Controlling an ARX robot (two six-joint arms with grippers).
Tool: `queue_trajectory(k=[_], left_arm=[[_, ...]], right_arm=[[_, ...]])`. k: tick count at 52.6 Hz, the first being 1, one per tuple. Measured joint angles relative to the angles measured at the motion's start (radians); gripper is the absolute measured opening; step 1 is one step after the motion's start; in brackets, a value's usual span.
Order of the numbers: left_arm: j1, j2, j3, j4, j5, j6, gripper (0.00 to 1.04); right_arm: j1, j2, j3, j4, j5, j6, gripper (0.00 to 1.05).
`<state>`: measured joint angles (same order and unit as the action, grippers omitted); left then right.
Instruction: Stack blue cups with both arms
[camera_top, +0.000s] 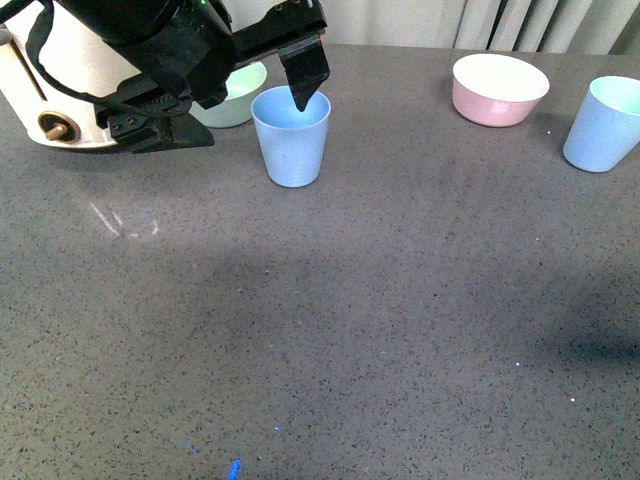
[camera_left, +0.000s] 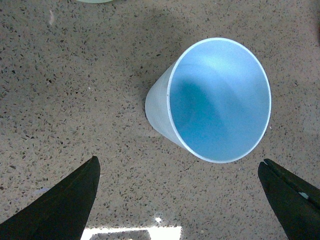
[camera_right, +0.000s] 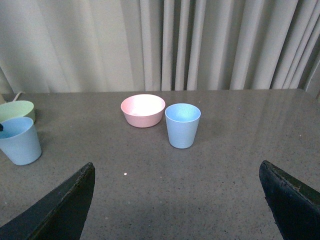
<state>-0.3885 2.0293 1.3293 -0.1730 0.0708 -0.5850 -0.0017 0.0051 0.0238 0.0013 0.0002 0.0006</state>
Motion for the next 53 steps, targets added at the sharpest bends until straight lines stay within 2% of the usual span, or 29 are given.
queue_trajectory(k=[20, 22, 29, 40, 50, 53], left_arm=[[-0.008, 0.146, 0.223, -0.118, -0.046, -0.002, 0.94], [-0.008, 0.155, 0.241, -0.131, -0.050, -0.002, 0.89], [-0.009, 0.210, 0.328, -0.198, -0.079, 0.004, 0.60], [-0.015, 0.234, 0.369, -0.273, -0.105, 0.010, 0.26], [-0.036, 0.222, 0.335, -0.269, -0.107, 0.010, 0.02], [-0.047, 0.209, 0.311, -0.266, -0.113, 0.003, 0.02]], right_arm=[[0.000, 0.000, 0.000, 0.000, 0.000, 0.000, 0.96], [0.000, 0.000, 0.000, 0.000, 0.000, 0.000, 0.96], [0.000, 0.000, 0.000, 0.000, 0.000, 0.000, 0.96], [0.000, 0.000, 0.000, 0.000, 0.000, 0.000, 0.96], [0.000, 0.000, 0.000, 0.000, 0.000, 0.000, 0.96], [0.000, 0.000, 0.000, 0.000, 0.000, 0.000, 0.96]])
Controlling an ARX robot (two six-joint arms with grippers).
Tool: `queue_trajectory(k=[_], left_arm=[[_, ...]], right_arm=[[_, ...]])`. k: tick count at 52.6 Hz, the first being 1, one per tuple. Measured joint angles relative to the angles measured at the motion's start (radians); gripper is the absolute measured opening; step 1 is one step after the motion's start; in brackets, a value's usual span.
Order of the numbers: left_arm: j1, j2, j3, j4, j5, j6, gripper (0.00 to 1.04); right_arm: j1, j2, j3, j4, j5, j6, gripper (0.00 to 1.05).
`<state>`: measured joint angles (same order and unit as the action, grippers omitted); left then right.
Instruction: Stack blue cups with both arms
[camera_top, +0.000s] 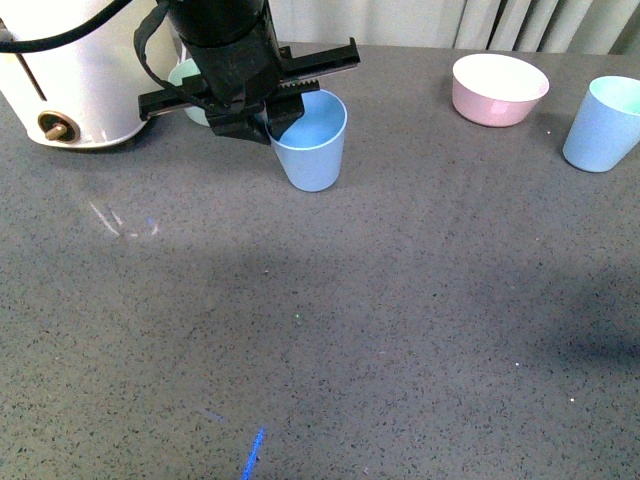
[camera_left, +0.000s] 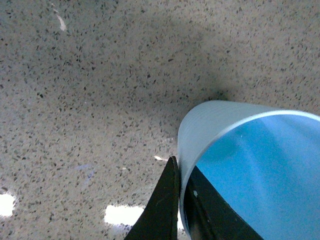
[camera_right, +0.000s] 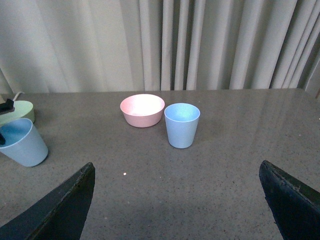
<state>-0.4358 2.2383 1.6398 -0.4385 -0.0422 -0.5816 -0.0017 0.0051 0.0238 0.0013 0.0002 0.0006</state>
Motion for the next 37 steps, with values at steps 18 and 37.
queue_trajectory(k=[18, 37], left_arm=[[-0.111, -0.026, -0.027, -0.030, 0.025, -0.039, 0.02], [-0.199, 0.036, 0.085, -0.083, 0.014, -0.038, 0.02]], right_arm=[[0.000, 0.000, 0.000, 0.000, 0.000, 0.000, 0.96], [0.000, 0.000, 0.000, 0.000, 0.000, 0.000, 0.96]])
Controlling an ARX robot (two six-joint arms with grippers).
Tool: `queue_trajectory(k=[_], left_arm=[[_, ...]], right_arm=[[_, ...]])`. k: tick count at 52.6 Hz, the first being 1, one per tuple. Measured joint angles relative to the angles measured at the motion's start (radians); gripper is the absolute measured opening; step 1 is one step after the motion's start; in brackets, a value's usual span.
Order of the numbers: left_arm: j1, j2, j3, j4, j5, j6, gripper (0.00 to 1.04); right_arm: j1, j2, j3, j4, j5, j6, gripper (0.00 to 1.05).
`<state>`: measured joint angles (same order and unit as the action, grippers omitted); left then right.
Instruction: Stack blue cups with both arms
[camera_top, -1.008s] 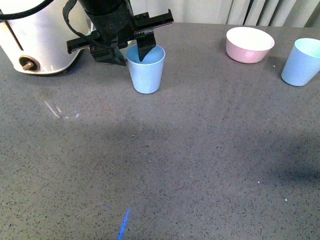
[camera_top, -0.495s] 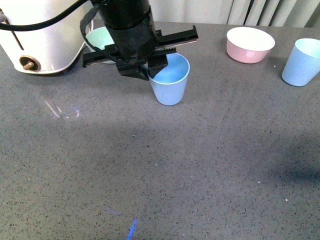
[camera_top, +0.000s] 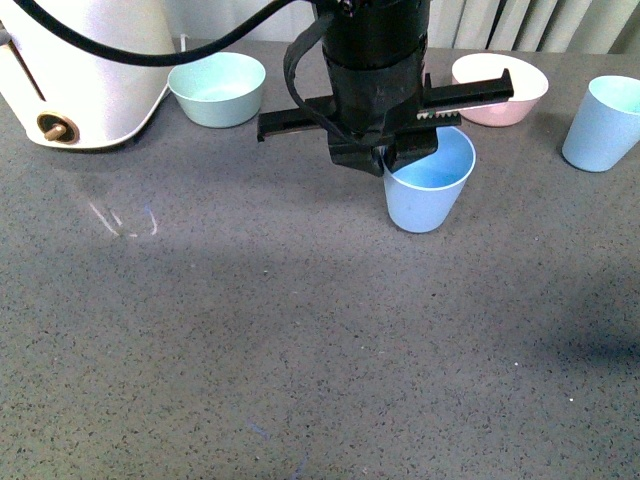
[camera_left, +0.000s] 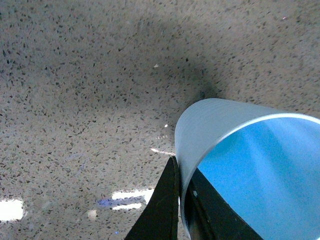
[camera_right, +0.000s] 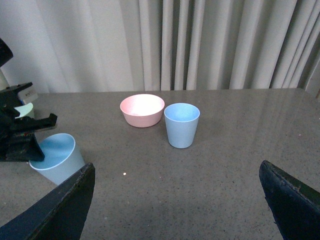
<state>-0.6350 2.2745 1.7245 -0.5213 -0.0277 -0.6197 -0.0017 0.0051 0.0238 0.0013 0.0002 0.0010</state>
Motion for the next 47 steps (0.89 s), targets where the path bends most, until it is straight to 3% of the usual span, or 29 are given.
queue_trajectory(k=[9, 30, 40, 47], left_arm=[[0.002, 0.022, 0.024, -0.009, -0.002, 0.003, 0.02], [0.013, 0.036, 0.053, 0.012, 0.013, -0.001, 0.58], [0.034, -0.011, 0.022, 0.037, 0.004, -0.003, 0.95], [0.051, -0.171, -0.126, 0.124, 0.001, -0.006, 0.96]], right_arm=[[0.000, 0.000, 0.000, 0.000, 0.000, 0.000, 0.96], [0.000, 0.000, 0.000, 0.000, 0.000, 0.000, 0.96], [0.000, 0.000, 0.000, 0.000, 0.000, 0.000, 0.96], [0.000, 0.000, 0.000, 0.000, 0.000, 0.000, 0.96]])
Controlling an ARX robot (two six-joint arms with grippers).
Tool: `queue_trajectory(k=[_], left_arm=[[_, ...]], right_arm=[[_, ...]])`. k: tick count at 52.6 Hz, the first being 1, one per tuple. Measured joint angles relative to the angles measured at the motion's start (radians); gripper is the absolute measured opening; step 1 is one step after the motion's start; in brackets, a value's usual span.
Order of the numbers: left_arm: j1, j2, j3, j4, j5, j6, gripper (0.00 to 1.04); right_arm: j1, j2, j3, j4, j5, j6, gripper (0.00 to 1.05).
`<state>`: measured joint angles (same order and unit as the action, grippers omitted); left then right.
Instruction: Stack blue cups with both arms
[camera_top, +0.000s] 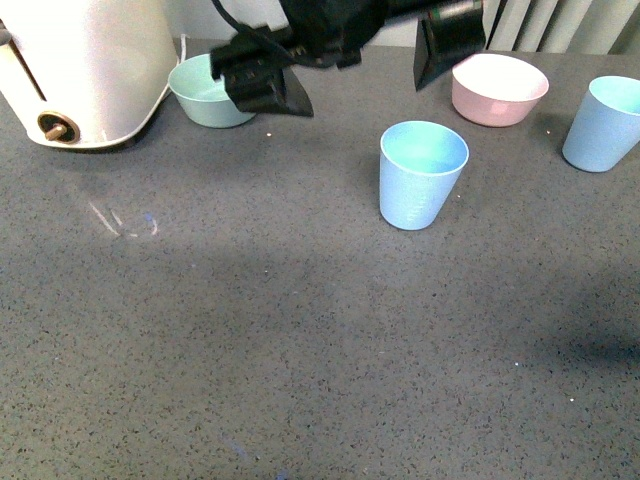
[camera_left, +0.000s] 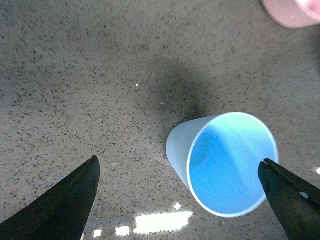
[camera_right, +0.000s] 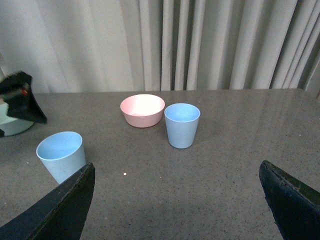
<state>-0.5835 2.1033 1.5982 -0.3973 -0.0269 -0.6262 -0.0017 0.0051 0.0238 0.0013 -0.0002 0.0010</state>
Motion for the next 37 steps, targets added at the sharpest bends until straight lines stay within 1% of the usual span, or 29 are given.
queue_trajectory(k=[9, 11, 12, 13, 14, 16, 17, 20, 23, 24, 27, 32, 37], left_arm=[[0.036, -0.210, -0.182, 0.130, -0.002, 0.000, 0.96], [0.045, -0.278, -0.306, 0.348, -0.154, 0.079, 0.89], [0.056, -0.322, -0.383, 0.492, -0.243, 0.162, 0.84], [0.069, -0.353, -0.464, 0.633, -0.293, 0.210, 0.81], [0.092, -0.403, -0.567, 0.798, -0.351, 0.305, 0.75], [0.135, -0.476, -0.695, 0.966, -0.355, 0.397, 0.68], [0.171, -0.536, -0.786, 1.064, -0.342, 0.452, 0.63], [0.237, -0.658, -0.943, 1.198, -0.326, 0.524, 0.51], [0.280, -0.758, -1.065, 1.250, -0.288, 0.566, 0.38], [0.283, -0.767, -1.078, 1.253, -0.282, 0.571, 0.36], [0.305, -0.809, -1.152, 1.261, -0.251, 0.588, 0.25], [0.350, -0.878, -1.263, 1.264, -0.199, 0.605, 0.02], [0.380, -0.949, -1.322, 1.265, -0.160, 0.611, 0.02]], right_arm=[[0.000, 0.000, 0.000, 0.000, 0.000, 0.000, 0.96], [0.000, 0.000, 0.000, 0.000, 0.000, 0.000, 0.96], [0.000, 0.000, 0.000, 0.000, -0.002, 0.000, 0.96], [0.000, 0.000, 0.000, 0.000, -0.002, 0.000, 0.96], [0.000, 0.000, 0.000, 0.000, -0.002, 0.000, 0.96], [0.000, 0.000, 0.000, 0.000, -0.001, 0.000, 0.96], [0.000, 0.000, 0.000, 0.000, 0.001, 0.000, 0.96], [0.000, 0.000, 0.000, 0.000, 0.001, 0.000, 0.96], [0.000, 0.000, 0.000, 0.000, -0.001, 0.000, 0.96], [0.000, 0.000, 0.000, 0.000, -0.003, 0.000, 0.96], [0.000, 0.000, 0.000, 0.000, -0.003, 0.000, 0.96], [0.000, 0.000, 0.000, 0.000, -0.002, 0.000, 0.96], [0.000, 0.000, 0.000, 0.000, 0.000, 0.000, 0.96]])
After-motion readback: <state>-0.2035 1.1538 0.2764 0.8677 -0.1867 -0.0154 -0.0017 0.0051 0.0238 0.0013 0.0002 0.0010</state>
